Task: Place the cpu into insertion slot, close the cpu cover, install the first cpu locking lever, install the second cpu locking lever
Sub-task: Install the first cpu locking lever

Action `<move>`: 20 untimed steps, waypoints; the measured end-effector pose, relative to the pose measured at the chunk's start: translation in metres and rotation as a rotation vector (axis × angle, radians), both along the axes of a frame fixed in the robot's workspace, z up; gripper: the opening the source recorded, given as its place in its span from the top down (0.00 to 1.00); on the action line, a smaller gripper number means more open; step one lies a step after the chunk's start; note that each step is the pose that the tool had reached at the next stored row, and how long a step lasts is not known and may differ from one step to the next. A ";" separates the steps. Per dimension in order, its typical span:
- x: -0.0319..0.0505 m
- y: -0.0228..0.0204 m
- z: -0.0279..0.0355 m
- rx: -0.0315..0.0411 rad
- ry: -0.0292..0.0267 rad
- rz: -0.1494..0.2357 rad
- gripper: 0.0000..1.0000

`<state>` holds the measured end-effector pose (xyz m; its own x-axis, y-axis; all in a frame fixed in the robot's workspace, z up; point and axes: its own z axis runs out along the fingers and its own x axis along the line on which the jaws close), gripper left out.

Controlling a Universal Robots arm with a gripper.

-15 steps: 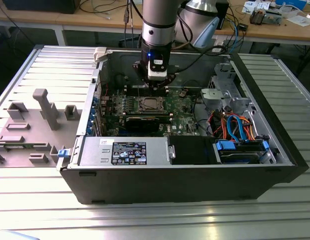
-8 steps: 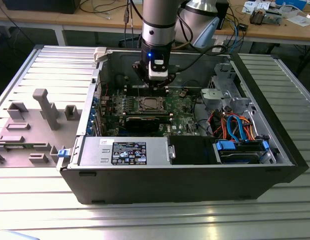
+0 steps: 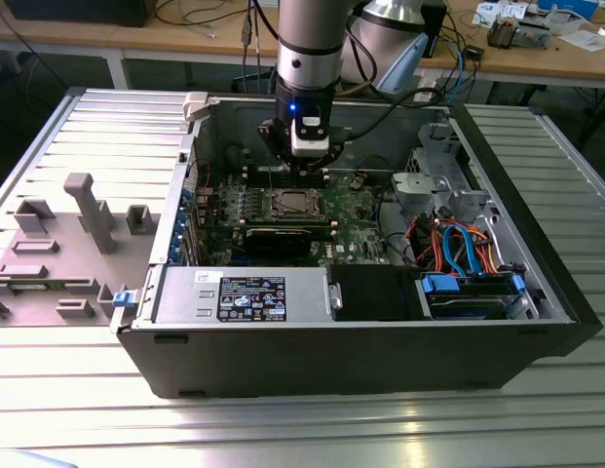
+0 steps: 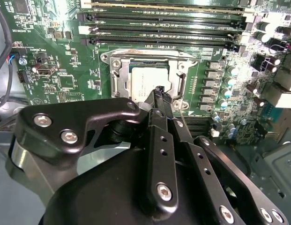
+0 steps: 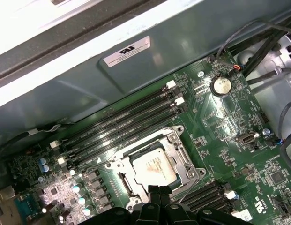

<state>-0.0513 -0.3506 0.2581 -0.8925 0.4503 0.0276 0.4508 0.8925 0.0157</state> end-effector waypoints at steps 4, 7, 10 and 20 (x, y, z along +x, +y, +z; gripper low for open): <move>0.0000 -0.0002 0.0000 0.0000 0.0000 0.005 0.89; 0.0000 -0.0002 0.0000 -0.0001 0.0001 0.010 0.89; 0.0000 -0.0003 0.0000 -0.0001 0.0000 0.014 0.89; 0.0000 -0.0006 0.0000 0.0000 0.0000 0.032 0.89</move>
<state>-0.0513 -0.3511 0.2581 -0.9066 0.4211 0.0276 0.4216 0.9067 0.0157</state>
